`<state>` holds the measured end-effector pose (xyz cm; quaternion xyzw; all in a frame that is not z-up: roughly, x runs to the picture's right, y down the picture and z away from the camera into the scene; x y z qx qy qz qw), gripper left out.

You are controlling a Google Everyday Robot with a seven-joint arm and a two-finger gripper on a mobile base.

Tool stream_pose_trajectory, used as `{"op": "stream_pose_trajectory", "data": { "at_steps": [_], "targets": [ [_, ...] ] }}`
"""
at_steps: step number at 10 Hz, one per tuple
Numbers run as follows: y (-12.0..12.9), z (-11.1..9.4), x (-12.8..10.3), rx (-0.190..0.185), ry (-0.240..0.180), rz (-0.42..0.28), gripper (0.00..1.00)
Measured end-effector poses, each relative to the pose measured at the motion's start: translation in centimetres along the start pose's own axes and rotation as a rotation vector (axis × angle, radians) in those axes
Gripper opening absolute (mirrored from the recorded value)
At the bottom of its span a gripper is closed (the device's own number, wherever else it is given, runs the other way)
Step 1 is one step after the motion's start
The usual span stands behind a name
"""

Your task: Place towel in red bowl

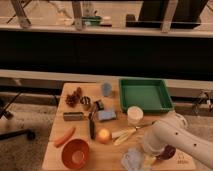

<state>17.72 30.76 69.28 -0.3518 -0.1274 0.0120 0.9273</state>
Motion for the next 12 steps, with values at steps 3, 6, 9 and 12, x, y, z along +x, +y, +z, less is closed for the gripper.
{"op": "stream_pose_trajectory", "data": {
  "at_steps": [3,6,9,12],
  "targets": [
    [0.5,0.9,0.4,0.001,-0.032,0.000,0.80],
    [0.7,2.0,0.0,-0.008,-0.045,-0.016,0.80],
    [0.9,2.7,-0.6,-0.010,-0.051,-0.038,0.80],
    [1.3,3.7,-1.2,-0.006,-0.049,-0.069,0.80]
  ]
}}
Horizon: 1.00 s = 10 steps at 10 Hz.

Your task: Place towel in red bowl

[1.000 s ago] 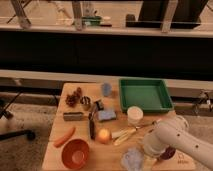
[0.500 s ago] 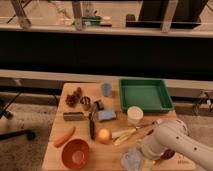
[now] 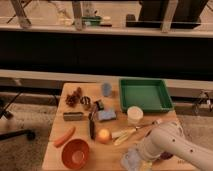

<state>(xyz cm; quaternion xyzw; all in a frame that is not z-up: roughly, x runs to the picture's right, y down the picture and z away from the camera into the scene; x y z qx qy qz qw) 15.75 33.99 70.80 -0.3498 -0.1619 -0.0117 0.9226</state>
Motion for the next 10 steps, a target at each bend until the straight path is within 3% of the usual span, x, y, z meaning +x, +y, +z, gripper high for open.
{"op": "stream_pose_trajectory", "data": {
  "at_steps": [4,10],
  "targets": [
    [0.1,1.1,-0.3,0.006,0.003,-0.025,0.80],
    [-0.3,2.7,0.4,0.014,0.054,-0.031,0.80]
  ]
}}
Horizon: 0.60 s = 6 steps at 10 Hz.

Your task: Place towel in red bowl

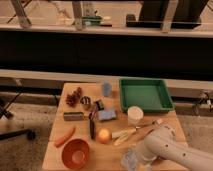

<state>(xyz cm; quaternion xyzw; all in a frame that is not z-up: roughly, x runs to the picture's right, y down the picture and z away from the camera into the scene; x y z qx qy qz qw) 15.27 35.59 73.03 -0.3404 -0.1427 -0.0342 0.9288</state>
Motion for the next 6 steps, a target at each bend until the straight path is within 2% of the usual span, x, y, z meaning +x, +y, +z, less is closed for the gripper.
{"op": "stream_pose_trajectory", "data": {
  "at_steps": [3,4,6],
  "targets": [
    [-0.23,0.58,0.15,-0.006,0.018,-0.004,0.77],
    [-0.23,0.70,0.16,-0.007,0.021,-0.006,0.71],
    [-0.34,0.77,0.09,-0.005,0.023,-0.007,0.50]
  ]
}}
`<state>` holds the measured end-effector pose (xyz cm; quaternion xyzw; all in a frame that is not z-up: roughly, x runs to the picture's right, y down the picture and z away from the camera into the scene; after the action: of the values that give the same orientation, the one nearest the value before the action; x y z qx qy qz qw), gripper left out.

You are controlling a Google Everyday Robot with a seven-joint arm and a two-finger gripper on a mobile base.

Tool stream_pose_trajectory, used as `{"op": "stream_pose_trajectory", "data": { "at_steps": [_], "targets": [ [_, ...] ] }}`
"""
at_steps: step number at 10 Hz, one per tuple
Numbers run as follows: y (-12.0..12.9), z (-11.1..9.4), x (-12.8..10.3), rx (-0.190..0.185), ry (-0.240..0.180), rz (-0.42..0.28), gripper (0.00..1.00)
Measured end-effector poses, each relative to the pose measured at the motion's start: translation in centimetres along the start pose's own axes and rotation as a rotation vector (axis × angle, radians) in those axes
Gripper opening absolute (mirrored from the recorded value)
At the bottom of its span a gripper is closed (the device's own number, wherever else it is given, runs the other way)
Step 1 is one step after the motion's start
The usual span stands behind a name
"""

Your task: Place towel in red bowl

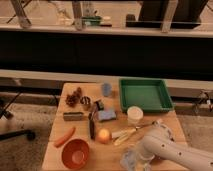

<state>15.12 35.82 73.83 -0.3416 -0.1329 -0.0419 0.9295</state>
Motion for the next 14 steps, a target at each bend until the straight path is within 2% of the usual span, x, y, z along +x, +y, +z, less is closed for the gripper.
{"op": "stream_pose_trajectory", "data": {
  "at_steps": [4,5,14],
  "targets": [
    [0.25,-0.31,0.22,-0.007,0.005,0.006,0.11],
    [0.26,-0.49,0.23,-0.006,0.004,0.004,0.04],
    [0.53,-0.56,0.14,-0.001,0.003,0.001,0.02]
  ]
}}
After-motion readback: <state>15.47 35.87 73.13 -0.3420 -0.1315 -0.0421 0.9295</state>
